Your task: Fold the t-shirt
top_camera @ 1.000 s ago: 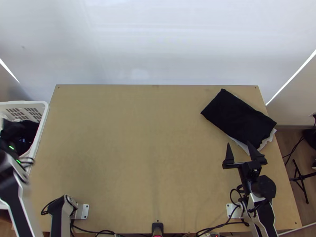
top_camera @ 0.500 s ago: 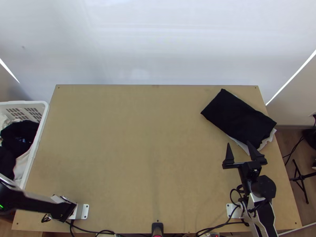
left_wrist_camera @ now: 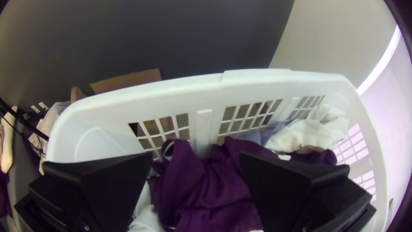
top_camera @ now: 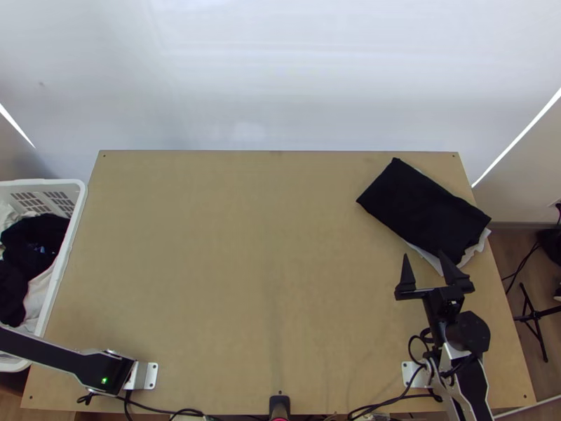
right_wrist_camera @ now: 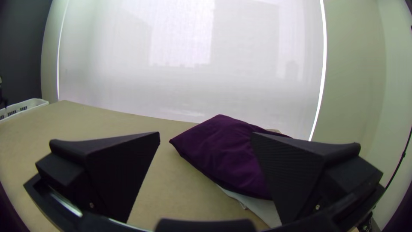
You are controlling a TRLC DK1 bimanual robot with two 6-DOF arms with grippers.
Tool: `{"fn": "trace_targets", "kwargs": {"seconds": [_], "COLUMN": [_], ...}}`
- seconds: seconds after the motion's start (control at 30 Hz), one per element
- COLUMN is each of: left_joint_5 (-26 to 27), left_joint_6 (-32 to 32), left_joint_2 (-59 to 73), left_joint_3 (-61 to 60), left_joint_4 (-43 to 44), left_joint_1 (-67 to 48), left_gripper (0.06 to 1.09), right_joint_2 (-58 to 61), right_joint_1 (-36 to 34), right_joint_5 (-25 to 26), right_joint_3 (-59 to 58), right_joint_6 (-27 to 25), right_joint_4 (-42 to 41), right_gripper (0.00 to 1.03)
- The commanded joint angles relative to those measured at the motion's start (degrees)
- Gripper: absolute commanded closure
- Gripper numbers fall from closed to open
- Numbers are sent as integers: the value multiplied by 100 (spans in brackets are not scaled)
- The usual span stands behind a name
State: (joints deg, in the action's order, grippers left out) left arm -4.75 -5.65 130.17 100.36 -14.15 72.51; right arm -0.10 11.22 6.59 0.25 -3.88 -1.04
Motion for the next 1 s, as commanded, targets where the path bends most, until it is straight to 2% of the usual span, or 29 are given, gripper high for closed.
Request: {"fn": "trace_targets", "kwargs": {"seconds": [0.0, 0.33, 0.53, 0.63, 0.67, 0.7, 0.8, 0.87, 0.97], "left_joint_5": [18, 10, -149, -351, -421, -421, -667, -597, 133], "left_joint_6": [284, 328, 460, 635, 776, 908, 1286, 1338, 1057], "left_joint_2": [1054, 1678, 1925, 2109, 2171, 2215, 2223, 2012, 1239], "left_joint_3": [722, 1293, 1478, 1540, 1540, 1540, 1522, 1460, 1232], "left_joint_4": [-44, -562, -554, -228, -96, 27, 343, 255, -44], "left_joint_1": [141, 141, 123, 123, 123, 114, 70, 53, 35], "left_gripper": [10, 10, 10, 13, 25, 41, 106, 105, 105], "right_joint_2": [1, 1, 1, 1, 1, 1, 1, 1, 1], "right_joint_1": [3, 3, 3, 3, 3, 3, 3, 3, 3], "right_joint_5": [9, 0, 0, 0, 9, 9, 0, 0, 0], "right_joint_3": [1, 1, 1, 1, 1, 1, 1, 1, 1], "right_joint_6": [1, 1, 1, 1, 1, 1, 1, 1, 1], "right_joint_4": [-2, -2, -2, -2, -2, -2, -2, -2, -2], "right_gripper": [4, 4, 4, 4, 4, 4, 4, 4, 4]}}
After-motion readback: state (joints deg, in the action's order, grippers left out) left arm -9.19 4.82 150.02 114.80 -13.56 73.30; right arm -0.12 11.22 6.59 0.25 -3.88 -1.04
